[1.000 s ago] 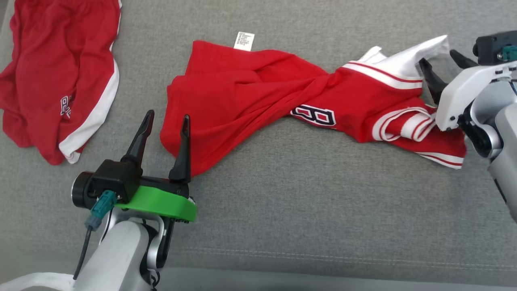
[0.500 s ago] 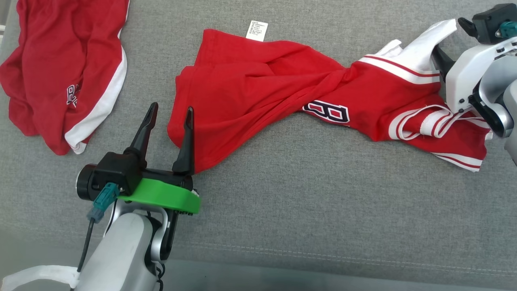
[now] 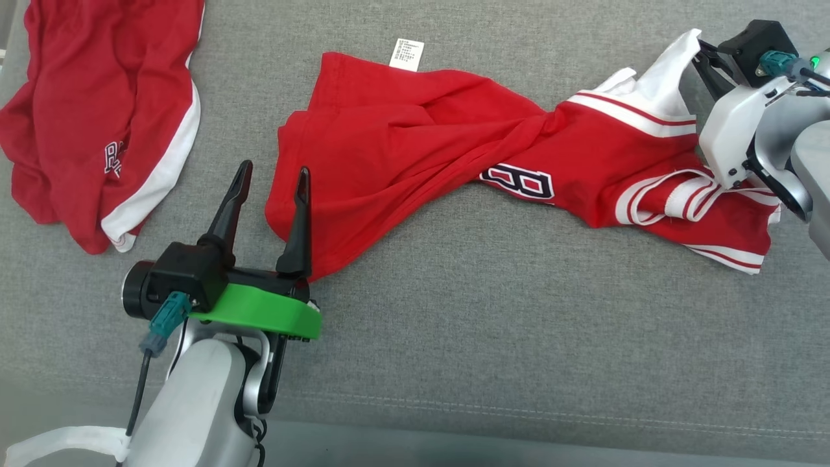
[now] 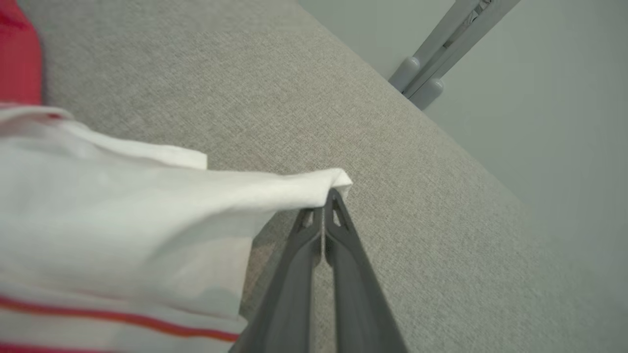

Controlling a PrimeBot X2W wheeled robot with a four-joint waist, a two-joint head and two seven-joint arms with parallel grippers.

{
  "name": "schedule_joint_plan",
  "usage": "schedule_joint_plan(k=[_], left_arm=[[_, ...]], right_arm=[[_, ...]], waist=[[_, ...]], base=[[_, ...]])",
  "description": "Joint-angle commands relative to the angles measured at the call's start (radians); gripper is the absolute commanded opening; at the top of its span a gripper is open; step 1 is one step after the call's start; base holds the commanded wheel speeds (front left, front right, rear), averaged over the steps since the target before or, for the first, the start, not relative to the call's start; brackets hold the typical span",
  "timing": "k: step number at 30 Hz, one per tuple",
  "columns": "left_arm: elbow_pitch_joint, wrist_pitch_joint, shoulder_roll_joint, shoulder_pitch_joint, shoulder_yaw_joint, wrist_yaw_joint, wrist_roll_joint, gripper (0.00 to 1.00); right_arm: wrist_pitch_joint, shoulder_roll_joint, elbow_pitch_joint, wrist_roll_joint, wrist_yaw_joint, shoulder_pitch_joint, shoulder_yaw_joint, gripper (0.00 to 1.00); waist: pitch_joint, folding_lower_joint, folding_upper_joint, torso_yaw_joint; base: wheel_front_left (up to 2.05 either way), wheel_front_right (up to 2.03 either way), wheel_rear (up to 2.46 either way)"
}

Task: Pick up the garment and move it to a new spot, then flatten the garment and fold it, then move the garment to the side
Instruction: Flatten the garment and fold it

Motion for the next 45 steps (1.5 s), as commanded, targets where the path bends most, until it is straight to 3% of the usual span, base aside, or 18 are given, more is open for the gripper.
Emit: schedule_joint_plan(k=[1,13,17,23,30,39,45], left_arm=[[0.001,-0.001,-0.005,0.009,0.006,-0.004,0.008,1.00],[0.005,-0.001,-0.005,0.042,0.038,-0.006,0.038,1.00],[0.006,-0.001,0.007,0.059,0.049,0.003,0.035,1.00],[-0.007,0.005,0.028,0.092,0.065,0.017,0.017,1.00],[-0.020,0.020,0.045,0.111,0.070,0.024,0.012,1.00],[-0.031,0.033,0.052,0.137,0.067,0.034,0.001,1.00],[-0.035,0.037,0.056,0.147,0.071,0.041,-0.009,1.00]], right_arm=[[-0.016,-0.004,0.007,0.013,-0.001,0.004,0.007,0.00],[-0.224,0.005,-0.031,-0.059,-0.001,0.083,-0.105,0.00],[-0.245,0.011,-0.162,-0.122,-0.001,0.187,-0.120,0.00],[-0.228,-0.035,-0.415,-0.166,-0.001,0.452,-0.140,0.00],[-0.159,-0.073,-0.551,-0.148,-0.001,0.667,-0.194,0.00],[-0.152,-0.075,-0.513,-0.105,-0.001,0.820,-0.293,0.00],[-0.202,0.028,-0.371,-0.139,-0.001,0.791,-0.455,0.00]], waist=[[-0.006,-0.0001,0.0000,-0.006],[-0.062,-0.0001,0.0000,-0.055],[-0.087,-0.0001,0.0000,-0.081],[-0.118,-0.0001,0.0000,-0.122],[-0.138,-0.0001,0.0000,-0.148],[-0.169,-0.0001,0.0000,-0.171],[-0.181,-0.0001,0.0000,-0.176]], base=[[0.00,0.00,0.00],[0.00,0.00,0.00],[0.00,0.00,0.00],[0.00,0.00,0.00],[0.00,0.00,0.00],[0.00,0.00,0.00],[0.00,0.00,0.00]])
